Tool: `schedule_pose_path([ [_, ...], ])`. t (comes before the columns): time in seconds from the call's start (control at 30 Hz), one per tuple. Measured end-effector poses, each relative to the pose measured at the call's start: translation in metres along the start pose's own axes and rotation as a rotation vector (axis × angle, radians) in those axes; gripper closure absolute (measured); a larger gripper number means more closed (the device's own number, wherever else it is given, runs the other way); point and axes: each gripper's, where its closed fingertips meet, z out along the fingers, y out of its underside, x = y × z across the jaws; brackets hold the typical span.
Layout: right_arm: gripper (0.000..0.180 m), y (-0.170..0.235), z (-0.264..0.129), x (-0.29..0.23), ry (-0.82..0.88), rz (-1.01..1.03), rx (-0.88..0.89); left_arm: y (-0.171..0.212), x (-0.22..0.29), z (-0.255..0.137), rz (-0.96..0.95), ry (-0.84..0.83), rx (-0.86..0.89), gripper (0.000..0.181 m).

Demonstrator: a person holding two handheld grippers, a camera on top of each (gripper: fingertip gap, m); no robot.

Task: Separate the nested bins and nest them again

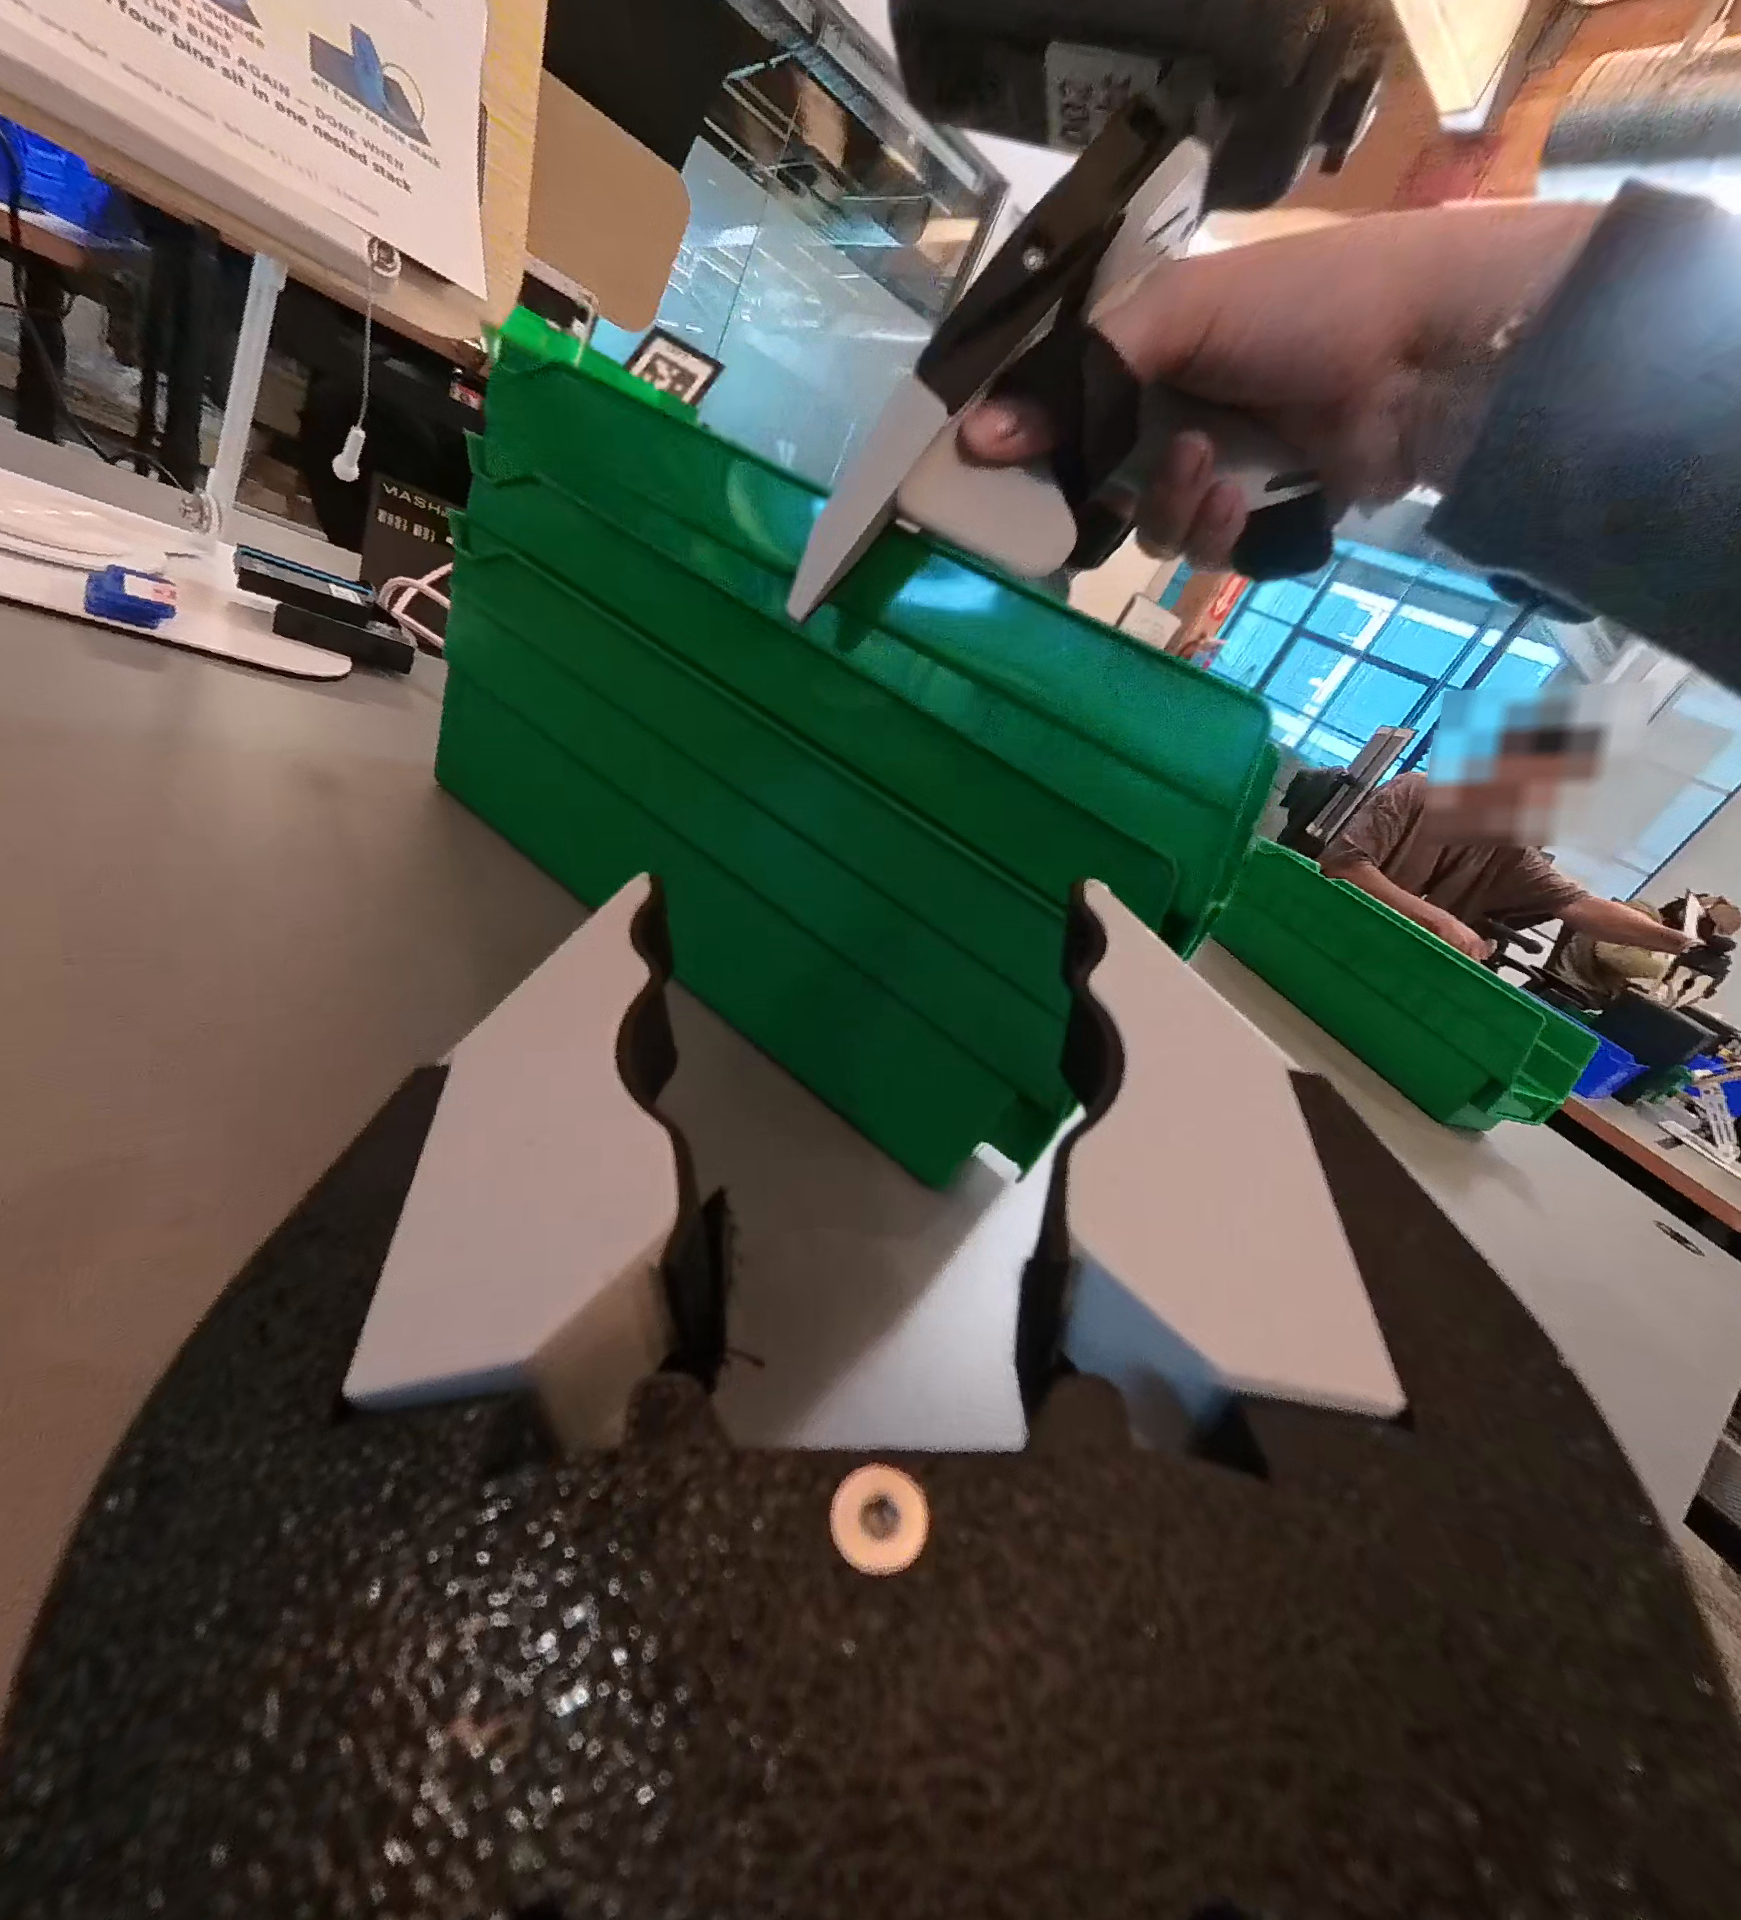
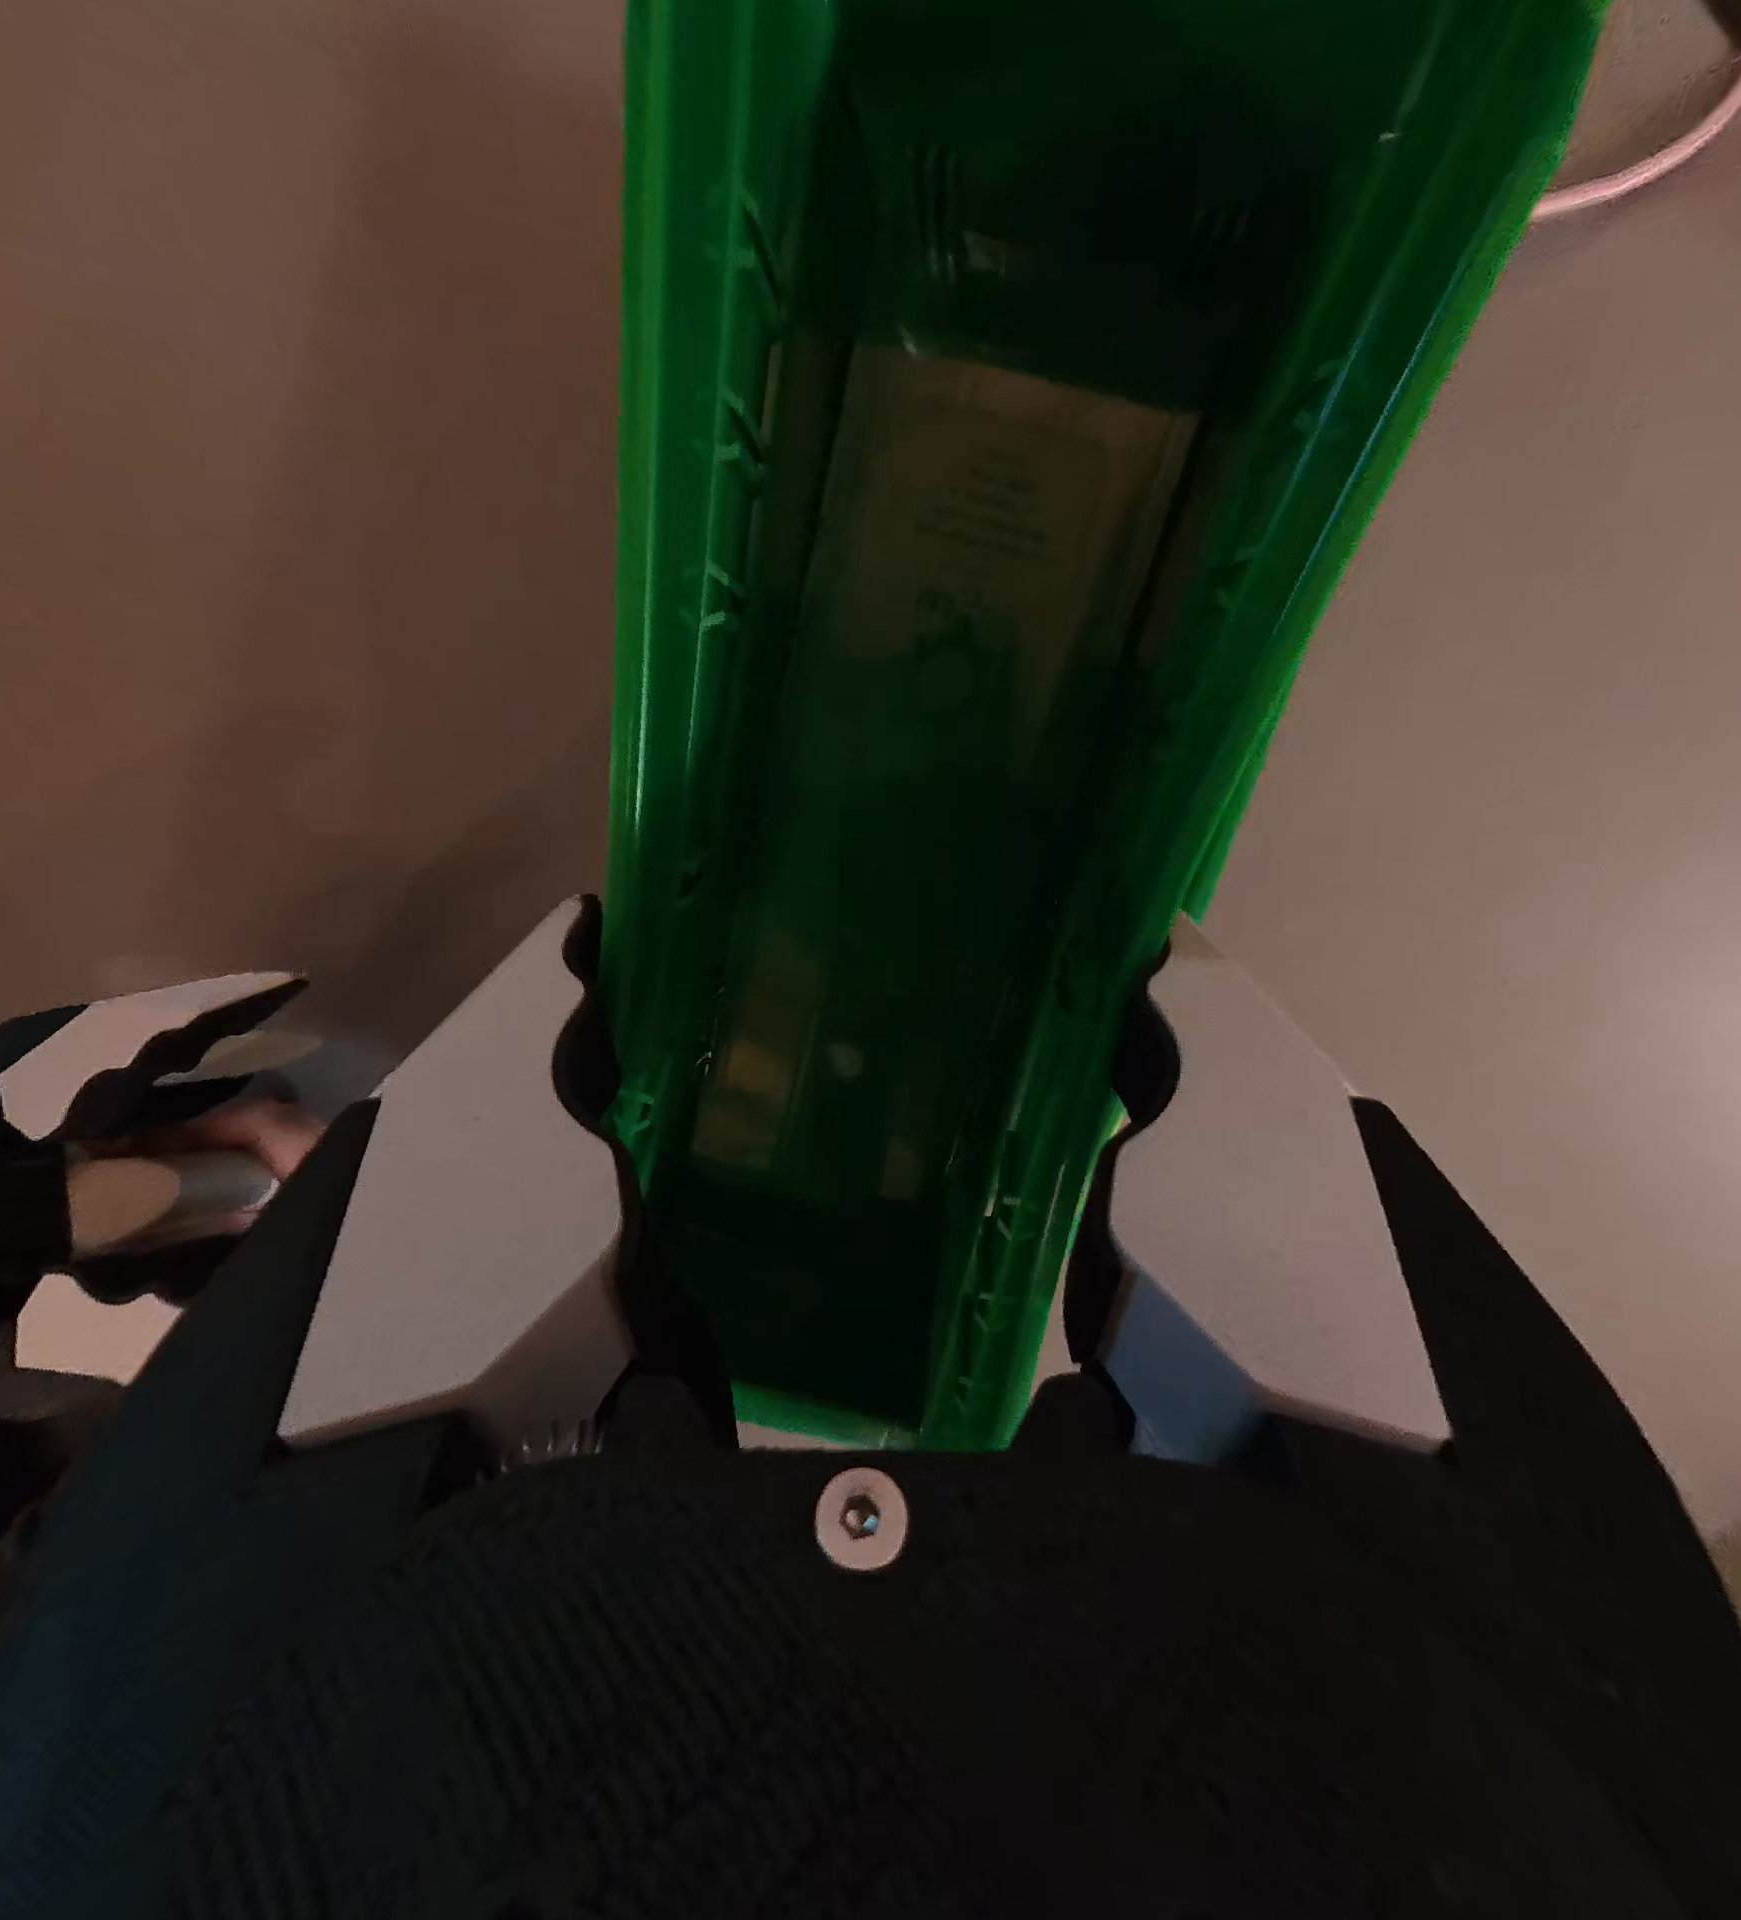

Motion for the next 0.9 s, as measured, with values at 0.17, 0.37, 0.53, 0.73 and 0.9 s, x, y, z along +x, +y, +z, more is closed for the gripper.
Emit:
schedule_pose_path([
  [0.17,0.065,0.0,0.008,-0.002,0.033,-0.019,0.036,0.005,0.003,0.004,0.005,0.005,-0.02,0.106],
  [0.37,0.028,-0.016,-0.035,-0.036,-0.221,-0.029,0.27,-0.007,-0.007,-0.002,0.05,-0.097,0.066,0.076],
  [0.53,0.025,0.021,-0.084,0.028,-0.073,-0.117,0.358,-0.008,-0.008,-0.002,0.035,-0.091,0.08,0.074],
  [0.73,0.022,0.11,-0.131,0.189,0.148,0.039,0.389,-0.003,-0.006,0.001,0.055,-0.088,0.057,0.077],
  [0.9,0.02,0.241,-0.124,0.344,0.3,0.371,0.26,0.001,-0.007,0.004,0.085,-0.107,0.034,0.077],
])
